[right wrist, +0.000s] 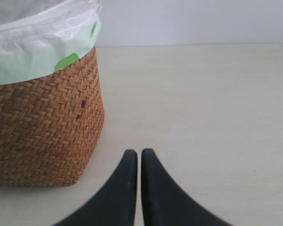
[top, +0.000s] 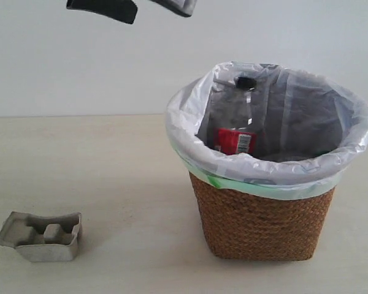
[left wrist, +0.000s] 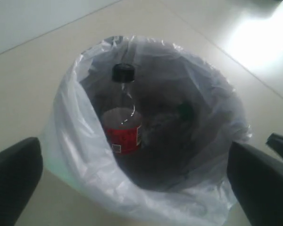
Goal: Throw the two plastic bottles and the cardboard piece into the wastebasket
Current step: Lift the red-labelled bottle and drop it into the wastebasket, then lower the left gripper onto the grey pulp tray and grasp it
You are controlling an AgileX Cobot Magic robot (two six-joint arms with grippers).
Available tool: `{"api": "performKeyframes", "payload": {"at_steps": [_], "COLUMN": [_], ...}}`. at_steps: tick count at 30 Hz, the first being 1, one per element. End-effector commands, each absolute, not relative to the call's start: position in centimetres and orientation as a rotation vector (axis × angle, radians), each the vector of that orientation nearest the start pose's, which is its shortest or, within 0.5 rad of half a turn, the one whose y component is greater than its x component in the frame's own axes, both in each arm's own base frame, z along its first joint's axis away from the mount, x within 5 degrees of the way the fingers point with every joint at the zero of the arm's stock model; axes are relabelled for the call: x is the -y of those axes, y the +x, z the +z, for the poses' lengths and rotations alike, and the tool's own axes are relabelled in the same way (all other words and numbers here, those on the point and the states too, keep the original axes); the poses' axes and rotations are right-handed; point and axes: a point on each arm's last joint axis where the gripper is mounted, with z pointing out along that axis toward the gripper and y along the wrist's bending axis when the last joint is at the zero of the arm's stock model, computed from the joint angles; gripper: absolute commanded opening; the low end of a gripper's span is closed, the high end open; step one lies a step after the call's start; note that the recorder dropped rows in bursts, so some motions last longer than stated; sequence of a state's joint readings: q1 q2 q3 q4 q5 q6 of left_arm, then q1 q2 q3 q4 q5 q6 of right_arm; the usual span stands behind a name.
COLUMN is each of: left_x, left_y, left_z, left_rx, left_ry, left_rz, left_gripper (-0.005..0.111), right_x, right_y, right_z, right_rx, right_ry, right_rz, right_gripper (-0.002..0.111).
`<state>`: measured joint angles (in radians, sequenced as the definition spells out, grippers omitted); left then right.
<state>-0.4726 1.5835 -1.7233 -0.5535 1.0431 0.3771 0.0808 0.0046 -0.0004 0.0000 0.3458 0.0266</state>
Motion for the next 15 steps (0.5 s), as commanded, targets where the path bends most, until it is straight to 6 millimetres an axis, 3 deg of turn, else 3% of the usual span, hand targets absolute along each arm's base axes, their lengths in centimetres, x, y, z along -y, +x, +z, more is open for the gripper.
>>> {"api": "performKeyframes", "payload": {"at_steps": [1,6,11,15], "left_x": [18.2,16.7,15.2,14.1], "left_y": [28.5,28.6,29.2,29.1], "left_z": [41.8,39.6,37.3,34.1], "left_rx": [-2.276,-2.422,-2.504,-2.598], "left_ry": [0.910,0.964,0.967,1.032], "left_rz": [-0.568,-0.360,-0.193,-0.062], "left_gripper": [0.086,0.066,0.064,0.064], "right_x": [-0.4,-0.4,-0.4,-0.4], "right_y": [5.3,5.3,5.3,5.3], "right_z": [18.2,18.2,18.2,18.2], "right_rx": [-1.824,-1.824,-1.824,-1.824], "right_ry": [-0.052,-0.052,-0.052,-0.052], "right_rz": [0.062,0.062,0.062,0.062], "right_gripper": [0.000,0.000,0.000,0.000]}}
